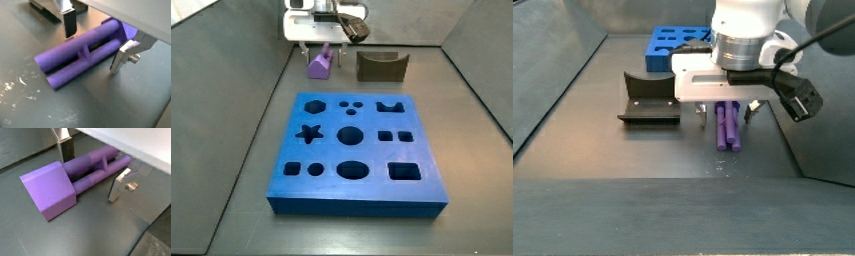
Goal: Pick up the 3 prong object. Move up. Rotate the 3 prong object. Place the 3 prong object on the fixture. Regrasp the 3 prong object. Move to above the board. Insert the 3 prong object.
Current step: Rotate the 3 prong object.
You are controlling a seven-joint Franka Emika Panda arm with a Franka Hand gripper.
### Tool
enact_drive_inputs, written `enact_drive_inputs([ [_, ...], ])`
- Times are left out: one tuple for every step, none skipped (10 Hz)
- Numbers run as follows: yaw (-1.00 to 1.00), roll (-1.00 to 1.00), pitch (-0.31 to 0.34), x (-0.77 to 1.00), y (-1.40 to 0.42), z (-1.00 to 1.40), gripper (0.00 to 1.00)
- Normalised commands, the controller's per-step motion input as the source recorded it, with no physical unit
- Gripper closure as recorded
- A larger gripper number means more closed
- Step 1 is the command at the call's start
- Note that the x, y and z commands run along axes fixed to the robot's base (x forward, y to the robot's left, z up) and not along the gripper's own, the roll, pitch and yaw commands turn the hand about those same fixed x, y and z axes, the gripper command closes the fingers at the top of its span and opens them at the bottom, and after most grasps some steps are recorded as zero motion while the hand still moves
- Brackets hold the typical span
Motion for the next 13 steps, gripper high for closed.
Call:
enact_drive_inputs([
  [0.0,-0.01,0.016,-0.01,0.0,1.0,0.0],
  [0.01,-0.03,0.027,-0.02,-0.01,1.0,0.0],
  [0.02,-0.06,0.043,-0.01,0.0,1.0,0.0],
  [0.02,-0.1,0.055,-0.02,0.0,1.0,0.0],
  [0.02,-0.13,0.053,-0.02,0.0,1.0,0.0],
  [0.01,-0.15,0.045,-0.02,0.0,1.0,0.0],
  [0.0,-0.16,0.04,-0.03,0.0,1.0,0.0],
  [-0.01,-0.17,0.036,-0.03,0.0,1.0,0.0],
  [-0.02,-0.19,0.031,-0.04,0.01,0.92,0.0],
  [1.0,0.0,0.0,0.0,0.0,0.0,0.0],
  [1.0,0.0,0.0,0.0,0.0,-0.12,0.0],
  [1.0,0.0,0.001,-0.01,-0.02,-0.25,0.0],
  [1.0,0.0,0.0,0.02,-0.01,-0.27,0.0],
])
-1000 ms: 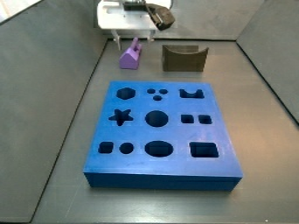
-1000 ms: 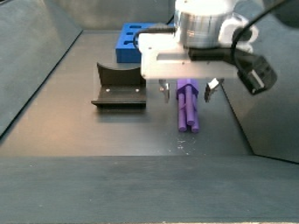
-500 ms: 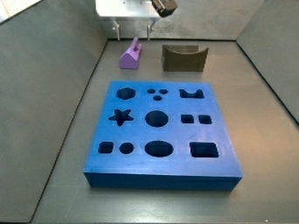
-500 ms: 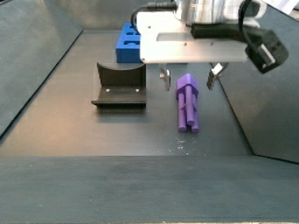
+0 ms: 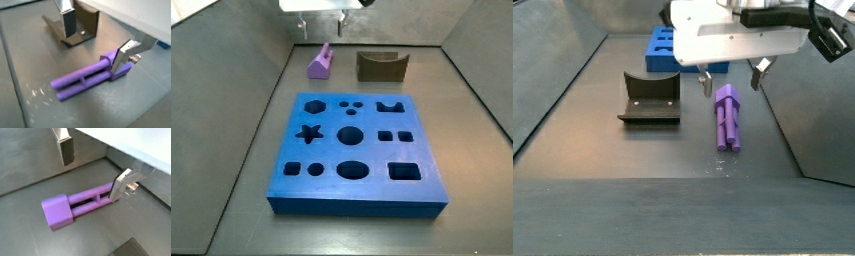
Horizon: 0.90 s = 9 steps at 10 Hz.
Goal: Pick up the 3 prong object. Move up. Rotate the 3 prong object. Place the 3 prong object on the fixture. Regrasp the 3 prong object. Move to above the board. Insert the 3 prong object.
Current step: Rotate the 3 prong object.
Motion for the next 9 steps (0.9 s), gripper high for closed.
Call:
enact_drive_inputs([
  [1.0,0.0,-0.001,0.03,0.0,-0.22,0.0],
  [1.0,0.01,-0.001,0.03,0.01,-0.1,0.0],
  [1.0,0.01,-0.001,0.03,0.0,-0.07,0.0],
  [1.0,0.01,-0.001,0.02,0.0,-0.04,0.0],
  [1.0,0.01,-0.001,0.02,0.0,-0.04,0.0],
  [1.0,0.01,-0.001,0.02,0.0,-0.04,0.0],
  [1.0,0.01,-0.001,0.02,0.0,-0.04,0.0],
  [1.0,0.01,-0.001,0.03,0.0,-0.04,0.0],
  [1.0,0.01,-0.001,0.03,0.0,-0.04,0.0],
])
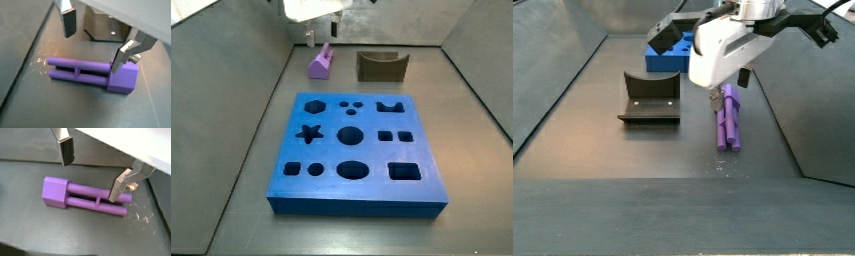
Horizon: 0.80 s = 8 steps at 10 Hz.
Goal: Pick up the 3 prong object. Move up. Rotate the 3 prong object. Place the 3 prong object on the fixture. Regrasp the 3 prong object. Move to above the board. Insert the 3 prong object.
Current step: Rotate the 3 prong object.
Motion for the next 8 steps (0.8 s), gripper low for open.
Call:
enact_drive_inputs([
  [1.0,0.01,-0.001,0.03,0.0,-0.04,0.0],
  [1.0,0.01,-0.001,0.03,0.0,-0.04,0.0],
  [1.0,0.01,-0.001,0.03,0.0,-0.04,0.0],
  [1.0,0.01,-0.001,0.03,0.0,-0.04,0.0],
  [1.0,0.01,-0.001,0.03,0.0,-0.04,0.0],
  [1.0,0.01,-0.001,0.03,0.0,-0.04,0.0],
  [1.0,0.01,-0.001,0.03,0.0,-0.04,0.0],
  [1.0,0.01,-0.001,0.03,0.0,-0.04,0.0],
])
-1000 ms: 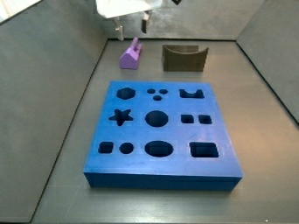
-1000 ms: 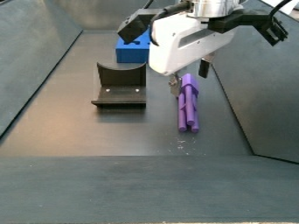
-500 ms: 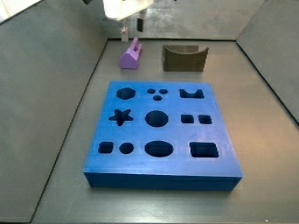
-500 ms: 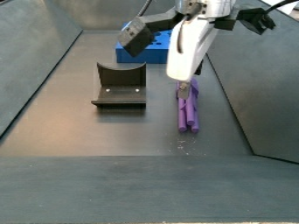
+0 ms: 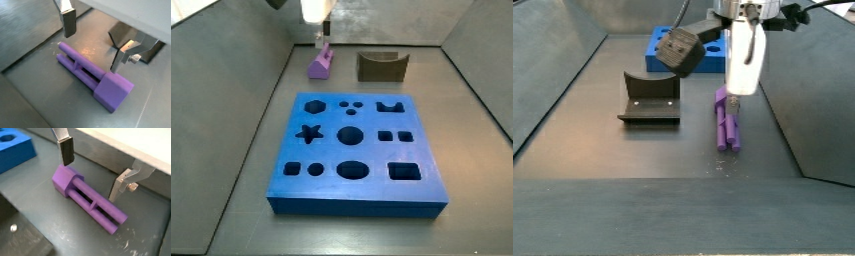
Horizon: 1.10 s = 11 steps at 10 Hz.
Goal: Pick up the 3 prong object. Move up. Rotate the 3 prong object. Place the 3 prong object on the fixture. Regrasp the 3 prong object. Move to above the board. Insert the 3 prong object.
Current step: Rotate the 3 prong object.
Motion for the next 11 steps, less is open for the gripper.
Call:
enact_drive_inputs([
  [1.0,0.01,-0.001,0.03,0.0,-0.04,0.0],
  [1.0,0.01,-0.001,0.03,0.0,-0.04,0.0],
  [1.0,0.02,-0.001,0.03,0.0,-0.04,0.0],
  [1.0,0.02,-0.001,0.03,0.0,-0.04,0.0],
  [1.0,0.02,-0.001,0.03,0.0,-0.04,0.0],
  [1.0,0.02,-0.002,0.03,0.0,-0.04,0.0],
  [1.0,0.02,-0.002,0.03,0.0,-0.04,0.0],
  [1.0,0.02,-0.002,0.03,0.0,-0.04,0.0],
  [1.0,0.02,-0.002,0.03,0.0,-0.04,0.0],
  [1.0,0.02,-0.002,0.03,0.0,-0.04,0.0],
  [1.0,0.02,-0.002,0.03,0.0,-0.04,0.0],
])
